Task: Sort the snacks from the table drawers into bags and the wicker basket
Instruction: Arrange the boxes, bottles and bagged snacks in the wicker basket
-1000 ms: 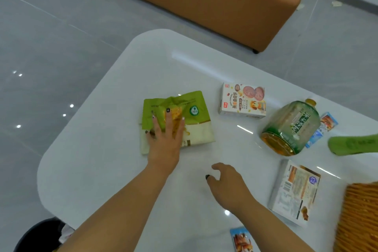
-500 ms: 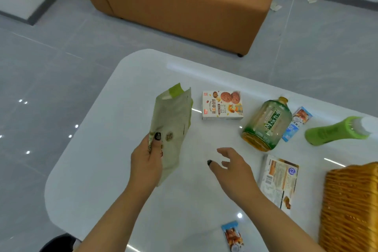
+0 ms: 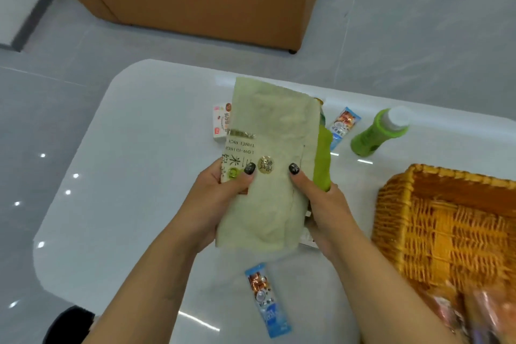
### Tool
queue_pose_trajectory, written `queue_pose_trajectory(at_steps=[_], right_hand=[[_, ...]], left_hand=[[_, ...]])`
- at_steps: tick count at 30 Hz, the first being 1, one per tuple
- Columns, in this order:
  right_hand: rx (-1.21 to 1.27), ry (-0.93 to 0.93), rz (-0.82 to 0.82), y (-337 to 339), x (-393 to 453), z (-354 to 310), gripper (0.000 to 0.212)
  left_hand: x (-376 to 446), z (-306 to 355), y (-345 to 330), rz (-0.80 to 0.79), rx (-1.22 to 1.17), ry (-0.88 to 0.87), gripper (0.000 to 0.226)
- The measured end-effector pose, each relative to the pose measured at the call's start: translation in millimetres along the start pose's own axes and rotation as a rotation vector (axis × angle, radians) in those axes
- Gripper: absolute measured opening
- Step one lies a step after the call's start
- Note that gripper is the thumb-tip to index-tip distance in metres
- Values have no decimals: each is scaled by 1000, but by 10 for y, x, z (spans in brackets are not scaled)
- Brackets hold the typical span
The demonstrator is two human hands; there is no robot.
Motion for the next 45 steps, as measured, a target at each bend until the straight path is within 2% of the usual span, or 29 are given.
queue_pose_trajectory(at_steps=[5, 9, 14, 17, 21, 24, 27, 30, 33, 40, 45], right_hand=[[265, 52, 114, 558, -348, -121, 49], [395, 87, 118, 1061, -657, -316, 48], [355, 118, 217, 1743, -981, -508, 54], [319, 130, 241, 2116, -1103, -618, 48], [221, -8, 250, 2529, -1168, -729, 43], [299, -74, 286, 2789, -1136, -823, 44], [513, -96, 332, 2956, -1066, -856, 45], [821, -133, 354, 3076, -988, -784, 50], [939, -140, 409, 3174, -881, -685, 64], [1012, -137, 407, 3261, -621, -710, 80], [951, -157, 404, 3198, -506, -750, 58]], left_hand=[[-172, 164, -744, -20, 465, -171, 37], [-343, 208, -1345, -106, 620, -255, 41], [-469, 131, -2119, -254, 686, -325, 39], [-485, 63, -2549, -333, 769, -371, 37], [-437, 32, -2962, -441, 972, -464, 33], [-300, -90, -3173, -517, 1108, -543, 33], [-95, -317, -3335, -612, 1425, -675, 44], [119, -495, -3406, -634, 1642, -671, 53], [269, -598, -3449, -626, 1808, -682, 53], [416, -839, -3584, -665, 1868, -794, 62], [462, -906, -3479, -528, 1884, -919, 51]])
Point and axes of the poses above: each hand's wrist, its own x-axis towards the middle knuckle, its own y-axis out of the back of the hand, z = x × y, the point moved 3 cm from there along x, towards the middle knuckle
